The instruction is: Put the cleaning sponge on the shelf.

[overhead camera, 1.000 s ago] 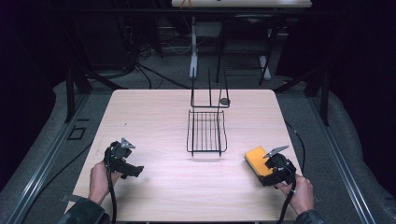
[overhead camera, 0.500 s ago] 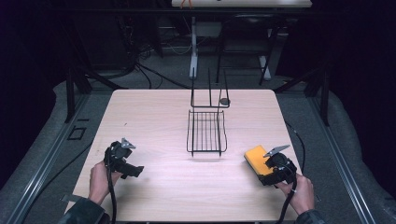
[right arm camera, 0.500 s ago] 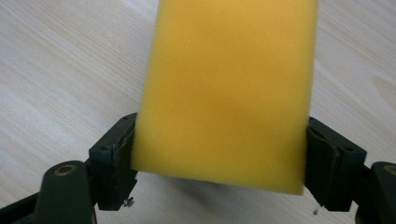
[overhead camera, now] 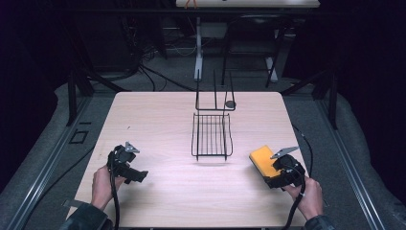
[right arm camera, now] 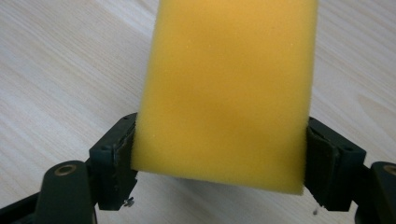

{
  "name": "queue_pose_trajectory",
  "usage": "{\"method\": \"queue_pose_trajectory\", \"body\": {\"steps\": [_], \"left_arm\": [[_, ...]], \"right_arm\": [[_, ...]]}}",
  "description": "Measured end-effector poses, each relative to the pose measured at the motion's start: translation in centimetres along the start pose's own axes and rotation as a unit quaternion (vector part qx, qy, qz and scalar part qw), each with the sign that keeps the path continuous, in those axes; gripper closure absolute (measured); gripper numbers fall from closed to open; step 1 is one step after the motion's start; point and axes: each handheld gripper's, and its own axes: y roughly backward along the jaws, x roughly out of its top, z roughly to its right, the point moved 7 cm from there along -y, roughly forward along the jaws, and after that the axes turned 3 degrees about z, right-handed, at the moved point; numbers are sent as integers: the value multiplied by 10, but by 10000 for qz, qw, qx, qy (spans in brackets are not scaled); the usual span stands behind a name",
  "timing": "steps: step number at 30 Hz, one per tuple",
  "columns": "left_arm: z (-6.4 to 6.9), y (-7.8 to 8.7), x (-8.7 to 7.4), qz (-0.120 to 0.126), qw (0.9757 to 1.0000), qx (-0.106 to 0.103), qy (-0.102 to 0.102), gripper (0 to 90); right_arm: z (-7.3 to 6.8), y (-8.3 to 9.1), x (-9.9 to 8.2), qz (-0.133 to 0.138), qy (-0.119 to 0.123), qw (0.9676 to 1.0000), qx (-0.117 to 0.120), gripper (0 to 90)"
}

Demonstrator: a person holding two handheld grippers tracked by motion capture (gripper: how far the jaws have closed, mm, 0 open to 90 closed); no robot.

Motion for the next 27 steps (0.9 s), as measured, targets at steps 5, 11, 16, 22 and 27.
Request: {"method": "queue_pose_trajectory", "body": {"steps": [5,11,16,22,27], "left_arm": [[0,0,0,-12,10000,6,-7,20],[1,0,0,-23,10000,10,-19,21],[1,-1,0,-25,10000,1,-24,21],[1,-1,0,-24,10000,4,-27,21],[1,-1,0,-24,10000,4,-25,21]], "right_arm": [[-2,2,4,71,29,10000,11,226],[-3,5,10,122,103,9999,8,227],[-3,9,16,199,97,9998,13,227],[-5,9,21,247,123,9996,27,228],[-6,10,27,267,191,9995,36,228]]}}
